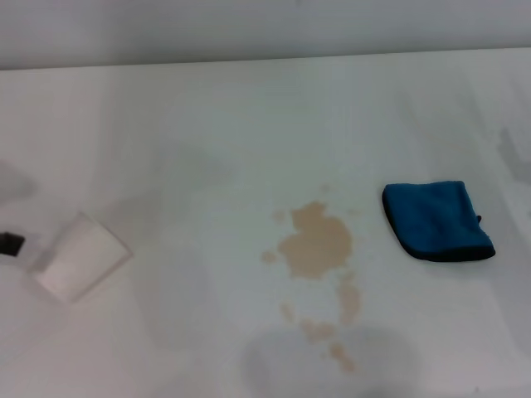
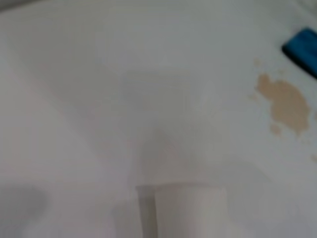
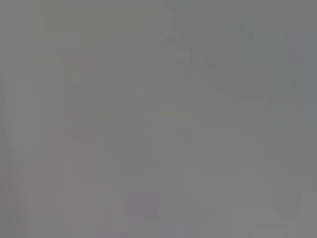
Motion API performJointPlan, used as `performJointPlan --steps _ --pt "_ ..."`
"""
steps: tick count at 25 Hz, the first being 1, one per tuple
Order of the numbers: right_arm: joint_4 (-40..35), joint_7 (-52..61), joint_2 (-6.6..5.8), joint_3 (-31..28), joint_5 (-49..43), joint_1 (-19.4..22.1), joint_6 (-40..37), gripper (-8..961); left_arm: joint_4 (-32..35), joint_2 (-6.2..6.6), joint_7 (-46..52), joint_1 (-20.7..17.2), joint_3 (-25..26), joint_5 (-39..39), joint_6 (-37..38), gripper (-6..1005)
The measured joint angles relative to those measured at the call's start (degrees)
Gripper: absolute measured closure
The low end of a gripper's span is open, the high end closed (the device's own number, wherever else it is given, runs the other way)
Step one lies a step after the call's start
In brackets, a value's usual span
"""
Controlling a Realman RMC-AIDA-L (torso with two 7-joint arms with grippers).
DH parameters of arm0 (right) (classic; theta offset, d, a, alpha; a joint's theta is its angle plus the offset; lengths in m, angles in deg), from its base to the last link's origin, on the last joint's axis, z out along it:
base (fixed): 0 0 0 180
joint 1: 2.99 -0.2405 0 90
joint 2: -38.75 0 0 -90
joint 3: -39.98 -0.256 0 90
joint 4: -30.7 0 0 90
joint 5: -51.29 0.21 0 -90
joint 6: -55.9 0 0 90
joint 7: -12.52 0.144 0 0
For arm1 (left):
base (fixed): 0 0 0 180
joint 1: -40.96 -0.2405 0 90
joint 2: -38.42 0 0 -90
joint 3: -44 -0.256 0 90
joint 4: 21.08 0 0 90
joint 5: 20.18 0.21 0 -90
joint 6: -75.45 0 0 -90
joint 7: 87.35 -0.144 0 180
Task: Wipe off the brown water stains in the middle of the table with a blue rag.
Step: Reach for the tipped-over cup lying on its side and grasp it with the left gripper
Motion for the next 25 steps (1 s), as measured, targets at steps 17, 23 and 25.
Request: performJointPlan --steps 17,23,25 --pt "0.0 0.0 0.0 -0.2 0.0 -0.1 0.3 83 -1.4 -5.92 -1.4 -0.3 -6.3 8.8 9.5 119" --pt "0.0 0.5 0.0 -0.2 -0.2 -0.2 0.5 83 -3.0 -7.59 -2.7 -0.3 -7.7 10.3 12.2 119" --pt "0.0 0.5 0.0 -0.2 -0.3 -0.2 0.5 83 -3.1 -8.18 -3.0 -0.4 -7.7 10.4 12.9 119"
